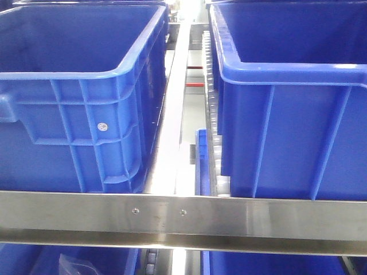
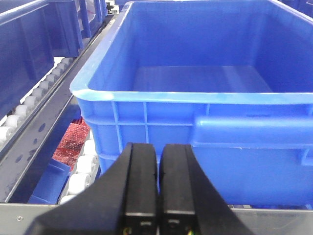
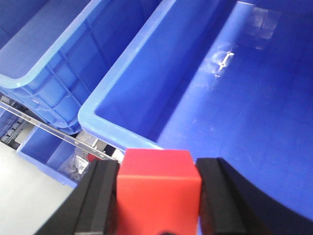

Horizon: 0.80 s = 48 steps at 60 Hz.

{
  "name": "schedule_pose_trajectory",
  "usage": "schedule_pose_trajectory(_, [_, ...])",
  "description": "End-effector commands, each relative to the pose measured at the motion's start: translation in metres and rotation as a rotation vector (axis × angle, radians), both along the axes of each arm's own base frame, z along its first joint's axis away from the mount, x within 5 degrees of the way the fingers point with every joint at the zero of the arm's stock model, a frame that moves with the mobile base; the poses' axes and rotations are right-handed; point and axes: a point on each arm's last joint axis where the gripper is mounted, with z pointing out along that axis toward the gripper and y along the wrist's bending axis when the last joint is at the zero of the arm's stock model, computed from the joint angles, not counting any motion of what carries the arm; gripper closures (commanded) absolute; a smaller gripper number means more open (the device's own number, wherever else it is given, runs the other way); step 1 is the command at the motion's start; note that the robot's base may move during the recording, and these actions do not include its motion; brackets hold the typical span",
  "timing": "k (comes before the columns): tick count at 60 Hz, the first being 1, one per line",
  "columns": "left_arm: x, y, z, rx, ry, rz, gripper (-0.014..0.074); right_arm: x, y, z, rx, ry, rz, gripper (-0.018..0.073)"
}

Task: Pick red cube and place on left shelf
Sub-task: 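Position the right gripper with the cube over a blue shelf bin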

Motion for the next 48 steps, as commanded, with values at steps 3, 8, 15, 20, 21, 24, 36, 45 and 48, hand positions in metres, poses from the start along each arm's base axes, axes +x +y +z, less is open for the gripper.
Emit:
schedule_pose_trajectory(3, [-0.0002,-0.0001,0.0010,-0.008,-0.080,-0.001,0.0495,0.0017,0.0006,0.0153,0.043,-0.101,0.002,0.0513])
schedule_pose_trajectory(8, [-0.0002,-0.0001,0.0010,-0.008,-0.080,-0.001,0.0495,0.0017,0.0006,0.0153,0.043,-0.101,0.002,0.0513])
schedule_pose_trajectory(15, [-0.0002,-0.0001,0.0010,-0.008,-0.080,-0.001,0.0495,0.0017,0.0006,0.0153,0.043,-0.101,0.002,0.0513])
schedule_pose_trajectory(20, [-0.0002,-0.0001,0.0010,-0.008,-0.080,-0.001,0.0495,0.0017,0.0006,0.0153,0.043,-0.101,0.002,0.0513])
schedule_pose_trajectory(21, [-0.0002,-0.0001,0.0010,-0.008,-0.080,-0.001,0.0495,0.0017,0.0006,0.0153,0.043,-0.101,0.002,0.0513])
schedule_pose_trajectory(24, [-0.0002,-0.0001,0.0010,-0.008,-0.080,-0.001,0.0495,0.0017,0.0006,0.0153,0.043,-0.101,0.002,0.0513])
schedule_pose_trajectory(36, [-0.0002,-0.0001,0.0010,-0.008,-0.080,-0.001,0.0495,0.0017,0.0006,0.0153,0.043,-0.101,0.002,0.0513])
schedule_pose_trajectory(45, [-0.0002,-0.0001,0.0010,-0.008,-0.080,-0.001,0.0495,0.0017,0.0006,0.0153,0.043,-0.101,0.002,0.0513])
schedule_pose_trajectory(48, [-0.0002,-0.0001,0.0010,-0.008,-0.080,-0.001,0.0495,0.0017,0.0006,0.0153,0.043,-0.101,0.002,0.0513])
